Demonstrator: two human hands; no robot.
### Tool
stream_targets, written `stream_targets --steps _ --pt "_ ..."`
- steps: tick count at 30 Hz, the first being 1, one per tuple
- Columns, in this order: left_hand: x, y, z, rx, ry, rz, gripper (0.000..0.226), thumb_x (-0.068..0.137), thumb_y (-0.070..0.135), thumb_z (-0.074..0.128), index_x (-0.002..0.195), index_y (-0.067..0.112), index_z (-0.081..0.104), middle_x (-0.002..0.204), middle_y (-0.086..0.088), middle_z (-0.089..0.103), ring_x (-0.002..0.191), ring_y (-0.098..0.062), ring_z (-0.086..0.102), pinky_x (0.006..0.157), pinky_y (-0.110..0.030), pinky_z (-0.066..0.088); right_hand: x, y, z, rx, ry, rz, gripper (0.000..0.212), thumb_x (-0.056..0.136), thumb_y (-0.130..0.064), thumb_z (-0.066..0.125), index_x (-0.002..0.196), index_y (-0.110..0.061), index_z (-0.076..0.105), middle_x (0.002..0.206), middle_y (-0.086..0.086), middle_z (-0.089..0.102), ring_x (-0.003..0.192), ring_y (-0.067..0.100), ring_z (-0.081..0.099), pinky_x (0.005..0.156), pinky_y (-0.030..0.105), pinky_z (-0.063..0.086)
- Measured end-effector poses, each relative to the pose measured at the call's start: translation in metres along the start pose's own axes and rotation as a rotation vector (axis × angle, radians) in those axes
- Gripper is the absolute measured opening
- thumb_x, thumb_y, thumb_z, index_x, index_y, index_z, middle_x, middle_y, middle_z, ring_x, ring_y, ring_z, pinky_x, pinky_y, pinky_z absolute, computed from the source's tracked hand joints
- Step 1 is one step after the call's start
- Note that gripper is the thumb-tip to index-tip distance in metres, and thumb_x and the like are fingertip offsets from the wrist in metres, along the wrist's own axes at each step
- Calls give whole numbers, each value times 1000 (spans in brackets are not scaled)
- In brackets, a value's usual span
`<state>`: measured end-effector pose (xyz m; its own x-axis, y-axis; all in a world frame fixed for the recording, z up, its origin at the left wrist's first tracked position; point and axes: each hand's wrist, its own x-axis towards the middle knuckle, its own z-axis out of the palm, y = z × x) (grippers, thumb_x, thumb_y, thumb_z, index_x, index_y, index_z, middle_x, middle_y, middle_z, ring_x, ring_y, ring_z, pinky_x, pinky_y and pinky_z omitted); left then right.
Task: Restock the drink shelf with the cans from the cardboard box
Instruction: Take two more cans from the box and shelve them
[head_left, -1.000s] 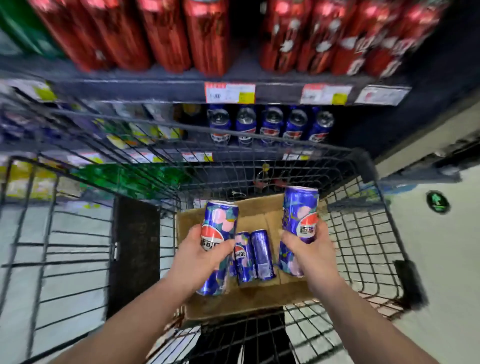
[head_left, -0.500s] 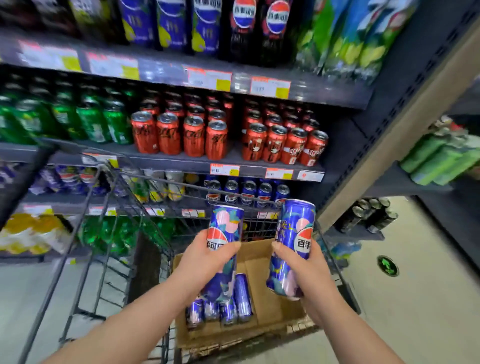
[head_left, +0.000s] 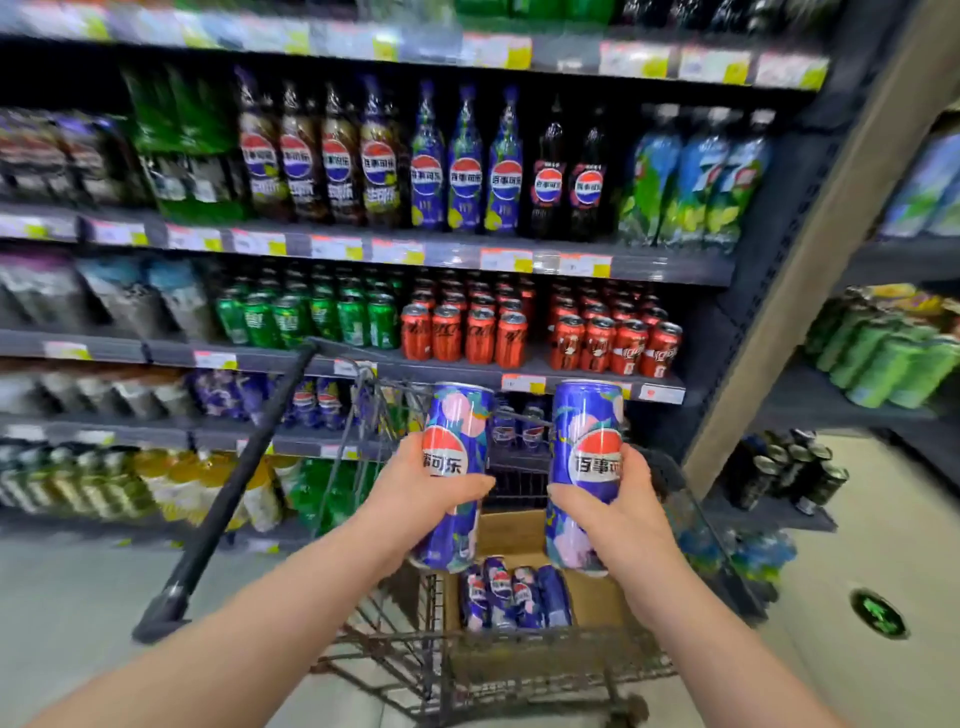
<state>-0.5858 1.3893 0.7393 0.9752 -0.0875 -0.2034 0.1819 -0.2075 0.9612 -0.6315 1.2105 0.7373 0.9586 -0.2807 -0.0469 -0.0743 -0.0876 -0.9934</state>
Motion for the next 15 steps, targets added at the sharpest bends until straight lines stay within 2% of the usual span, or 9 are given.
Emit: stream_targets --steps 3,5,8,10,12,15 --pt "-14 11 -36 -17 60 45 53 63 24 84 103 19 50 98 -10 67 81 -23 63 73 -36 53 -16 -23 25 -24 -1 -50 52 76 -12 72 112 -28 38 97 -7 59 84 9 59 67 27 48" --pt "-22 16 -65 -54 93 77 55 68 21 81 112 16 48 97 -9 67 82 -23 63 67 -31 52 -25 -38 48 -30 -15 -82 52 76 -11 72 114 -26 39 95 -8 59 83 9 60 70 28 49" --pt "-35 19 -121 -106 157 120 54 67 18 81 111 13 51 95 -8 68 75 -19 62 61 -27 49 -34 -63 98 -49 -56 -137 54 76 -11 73 117 -24 40 97 -8 61 82 10 61 75 30 49" --pt "-42 15 -169 -105 213 137 63 55 30 84 107 13 53 93 -10 68 71 -19 61 63 -29 50 -37 -77 145 -33 -100 -169 54 77 -10 72 117 -24 39 96 -8 60 79 8 59 68 26 47" --pt "-48 7 -227 -100 288 150 77 37 45 78 104 15 55 91 -10 69 73 -23 63 71 -36 54 -42 -88 204 -12 -146 -203 56 76 -9 73 118 -23 39 95 -8 60 78 8 59 70 27 46" --pt "-55 -9 -327 -89 397 150 82 33 47 76 106 18 55 95 -9 71 86 -26 68 81 -44 57 -52 -101 308 20 -205 -241 55 74 -6 74 117 -21 43 99 -1 63 79 9 60 70 26 47"
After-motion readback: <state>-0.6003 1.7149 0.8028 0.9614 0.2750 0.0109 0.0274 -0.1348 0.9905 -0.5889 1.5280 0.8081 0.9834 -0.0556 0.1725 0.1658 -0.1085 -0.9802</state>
